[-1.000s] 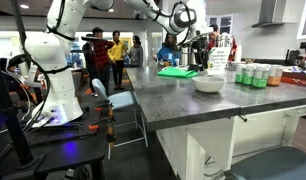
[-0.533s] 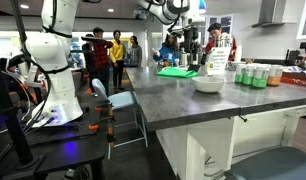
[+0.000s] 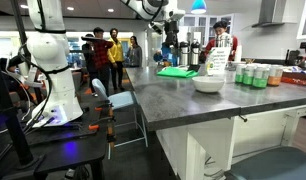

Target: Get the marker from the table and put it in the white bowl

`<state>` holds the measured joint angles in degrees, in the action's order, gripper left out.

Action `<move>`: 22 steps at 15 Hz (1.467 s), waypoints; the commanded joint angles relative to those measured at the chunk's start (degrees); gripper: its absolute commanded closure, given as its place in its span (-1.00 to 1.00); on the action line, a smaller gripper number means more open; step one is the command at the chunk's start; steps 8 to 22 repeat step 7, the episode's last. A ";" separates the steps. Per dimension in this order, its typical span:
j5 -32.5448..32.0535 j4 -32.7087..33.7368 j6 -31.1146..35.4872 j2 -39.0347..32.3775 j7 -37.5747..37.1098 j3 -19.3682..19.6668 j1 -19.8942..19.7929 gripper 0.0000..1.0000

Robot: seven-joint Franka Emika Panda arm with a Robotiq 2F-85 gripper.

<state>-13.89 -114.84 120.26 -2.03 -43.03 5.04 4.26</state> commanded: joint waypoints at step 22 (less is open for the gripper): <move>-4.25 -14.45 9.15 11.00 1.55 -4.43 -3.56 -1.00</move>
